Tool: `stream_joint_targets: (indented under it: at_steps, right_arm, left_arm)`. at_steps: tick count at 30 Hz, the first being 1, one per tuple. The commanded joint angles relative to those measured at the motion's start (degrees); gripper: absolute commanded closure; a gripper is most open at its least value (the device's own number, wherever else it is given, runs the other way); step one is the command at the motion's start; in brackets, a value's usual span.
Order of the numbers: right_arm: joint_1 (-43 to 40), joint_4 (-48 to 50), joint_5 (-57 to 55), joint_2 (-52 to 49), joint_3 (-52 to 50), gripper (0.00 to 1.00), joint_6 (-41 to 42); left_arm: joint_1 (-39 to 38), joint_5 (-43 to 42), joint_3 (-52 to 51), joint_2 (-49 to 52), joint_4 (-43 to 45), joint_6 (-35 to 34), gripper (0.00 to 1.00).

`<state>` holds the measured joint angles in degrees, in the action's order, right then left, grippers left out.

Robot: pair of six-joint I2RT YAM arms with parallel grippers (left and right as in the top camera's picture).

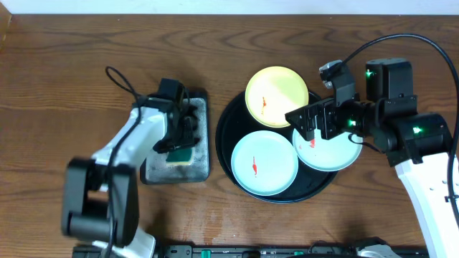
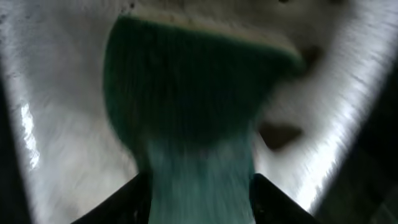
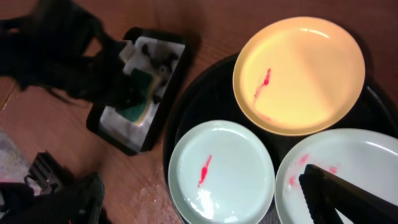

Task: Clean dirty plates on tray and stack at the side
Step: 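Grasp the green sponge in the sink tray with the left gripper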

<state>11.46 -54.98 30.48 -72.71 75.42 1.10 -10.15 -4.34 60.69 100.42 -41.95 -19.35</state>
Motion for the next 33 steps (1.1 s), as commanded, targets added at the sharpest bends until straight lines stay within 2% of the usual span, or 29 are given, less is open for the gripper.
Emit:
stream_joint_targets:
  at_steps: [1,2,5,12,20,23,26,27,33]
  right_arm:
    - [-0.4,-0.6,1.1,0.1,1.0,0.01,1.1]
    - [-0.4,-0.9,1.1,0.1,1.0,0.01,1.1]
    - [-0.4,-1.2,1.1,0.1,1.0,0.01,1.0]
    - [-0.4,-1.2,1.1,0.1,1.0,0.01,1.0]
    - [-0.4,-2.0,-1.2,-0.1,0.4,0.01,1.0]
    - [-0.1,-5.4,-6.8,-1.2,-0.6,0.23,3.0]
    - [1.1,-8.2,-12.3,-3.7,-3.6,0.54,7.7]
    - [1.4,-8.3,-12.8,-4.4,-5.2,0.57,8.6]
    - [2.4,-5.3,-13.0,-10.7,-16.8,0.61,11.5]
  left_arm:
    - [0.5,-0.3,-0.3,5.1,3.0,-0.8,0.57]
    - [0.5,-1.5,-0.3,6.6,3.8,-0.8,0.62]
    - [0.5,-2.3,-0.3,8.3,3.8,-0.8,0.92]
    - [0.5,-2.3,2.5,5.3,0.1,-0.8,0.92]
    - [0.4,-2.3,5.8,-5.9,-4.9,-0.6,0.92]
    - [0.4,-2.3,5.8,-11.1,-6.9,-0.6,0.93]
    - [0.4,-2.3,5.8,-15.5,-9.0,-0.6,0.93]
    - [0.4,-2.3,5.8,-16.5,-9.7,-0.6,0.93]
    - [0.2,-3.9,5.8,-21.3,-12.8,-0.6,0.93]
